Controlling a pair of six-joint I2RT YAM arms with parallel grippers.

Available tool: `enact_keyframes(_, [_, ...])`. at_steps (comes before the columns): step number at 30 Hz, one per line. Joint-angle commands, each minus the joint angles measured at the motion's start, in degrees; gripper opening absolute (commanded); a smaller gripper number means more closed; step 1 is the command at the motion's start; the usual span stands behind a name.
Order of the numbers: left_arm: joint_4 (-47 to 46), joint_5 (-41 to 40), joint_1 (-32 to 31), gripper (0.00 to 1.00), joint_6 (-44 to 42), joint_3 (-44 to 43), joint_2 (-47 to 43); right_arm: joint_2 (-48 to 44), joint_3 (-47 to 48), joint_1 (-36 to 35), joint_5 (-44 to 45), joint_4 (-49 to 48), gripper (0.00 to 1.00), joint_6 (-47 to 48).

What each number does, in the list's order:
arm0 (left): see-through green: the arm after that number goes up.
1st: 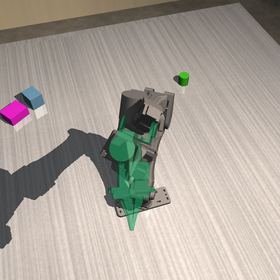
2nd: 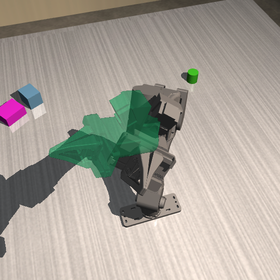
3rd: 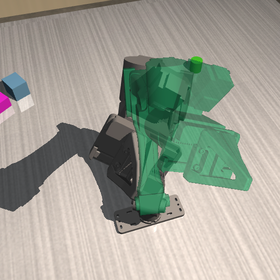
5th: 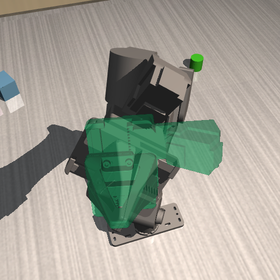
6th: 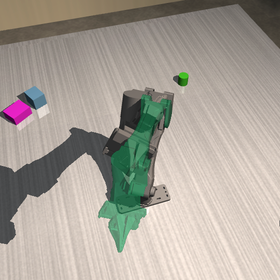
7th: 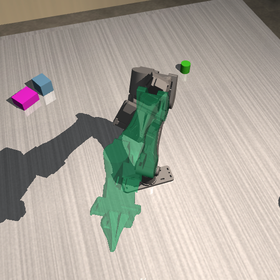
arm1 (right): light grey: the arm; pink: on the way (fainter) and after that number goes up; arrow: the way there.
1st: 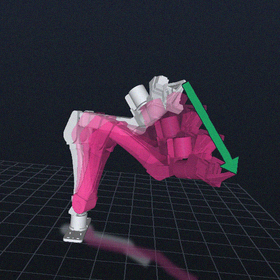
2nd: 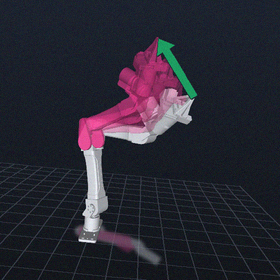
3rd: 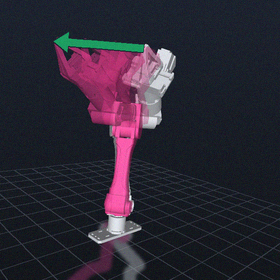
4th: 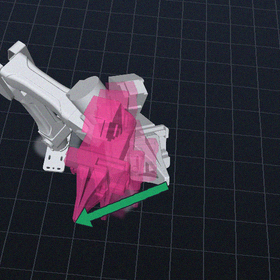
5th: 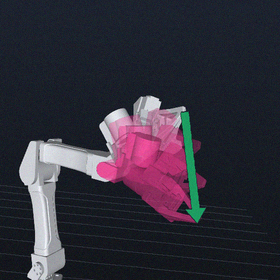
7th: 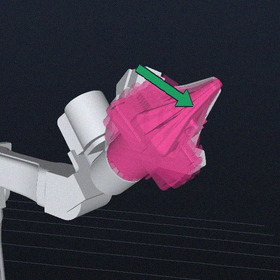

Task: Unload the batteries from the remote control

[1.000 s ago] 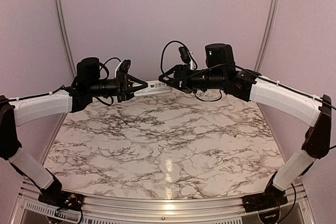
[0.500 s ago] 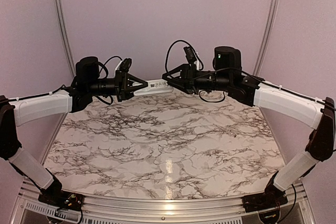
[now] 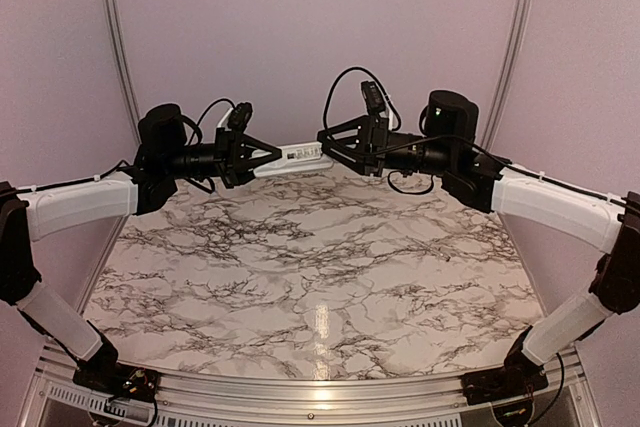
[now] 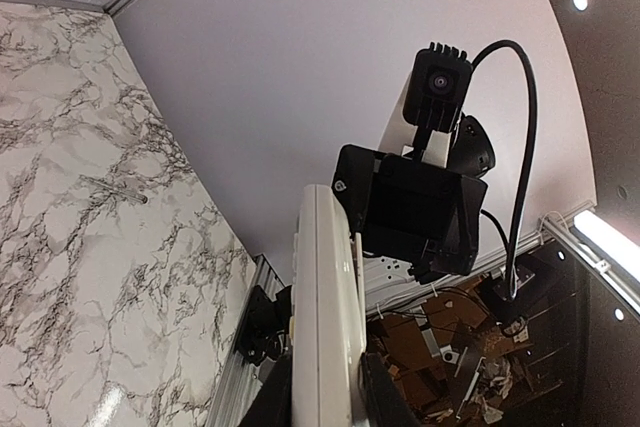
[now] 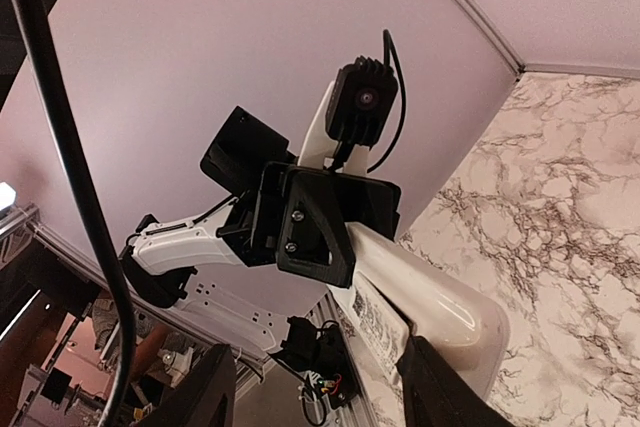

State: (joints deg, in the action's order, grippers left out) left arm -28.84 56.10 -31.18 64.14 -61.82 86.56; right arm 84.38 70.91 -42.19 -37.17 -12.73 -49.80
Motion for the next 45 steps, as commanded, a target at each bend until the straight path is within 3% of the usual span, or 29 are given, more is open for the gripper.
enact_keyframes(1, [-11.85,3.05,-2.75,0.0,0.63,-3.29,-0.46,2.98,-2.1,-1.22,-3.52,5.02,0.55,-1.78])
enact_keyframes(7, [-11.67,2.92,-2.75,0.0,0.44,-3.39,-0.41,3.0,-1.59,-1.22,-3.18,6.78,0.57,-1.03])
enact_keyframes(11, [-10.56,2.16,-2.66,0.0,-0.5,-3.31,-0.65,2.11,0.51,-0.85,-1.36,12.13,0.64,2.03])
enact_keyframes(18, [-9.22,1.65,-2.61,0.0,-1.46,-3.54,-0.22,0.6,4.5,0.31,0.37,21.33,0.67,6.16])
enact_keyframes(26, [-8.26,1.32,-2.57,0.0,-1.93,-4.33,0.79,-0.09,6.5,0.29,1.78,25.09,0.73,8.58])
enact_keyframes(37, [-5.17,1.23,-2.57,0.0,-4.44,-4.95,1.74,-2.58,5.89,1.02,-0.87,21.34,0.79,7.61])
enact_keyframes(45, [-4.17,1.06,-2.51,0.0,-5.29,-5.25,2.33,-5.3,5.66,2.78,-0.25,24.03,0.84,8.79])
